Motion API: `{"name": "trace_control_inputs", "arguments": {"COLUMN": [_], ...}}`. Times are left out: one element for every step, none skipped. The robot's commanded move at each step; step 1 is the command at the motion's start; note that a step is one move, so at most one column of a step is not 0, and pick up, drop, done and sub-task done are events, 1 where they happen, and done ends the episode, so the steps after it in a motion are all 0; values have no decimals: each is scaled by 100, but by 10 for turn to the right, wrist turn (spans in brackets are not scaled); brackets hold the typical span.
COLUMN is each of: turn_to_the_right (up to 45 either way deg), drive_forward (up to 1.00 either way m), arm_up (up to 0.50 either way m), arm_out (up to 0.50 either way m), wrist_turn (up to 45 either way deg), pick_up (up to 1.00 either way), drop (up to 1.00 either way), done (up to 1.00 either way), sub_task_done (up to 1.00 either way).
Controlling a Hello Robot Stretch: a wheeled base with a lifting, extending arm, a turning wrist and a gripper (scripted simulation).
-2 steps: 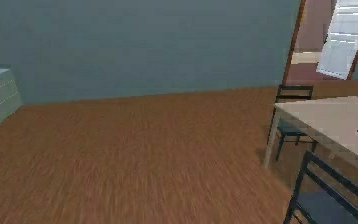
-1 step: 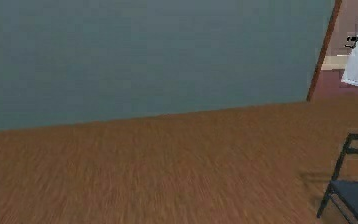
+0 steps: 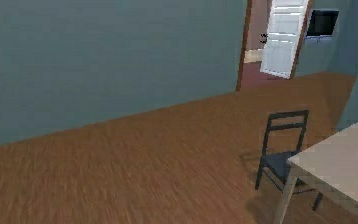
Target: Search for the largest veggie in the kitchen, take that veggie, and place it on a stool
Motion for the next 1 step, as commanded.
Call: {"name": "trace_control_inputs", "arguments": {"turn_to_the_right": [0], "drive_forward": [10], "arm_up": [0], "arm_out": [0], "wrist_turn": [0], "pick_up": [0], "drop": [0], "done": [0], "sub_task_done": [0]}}
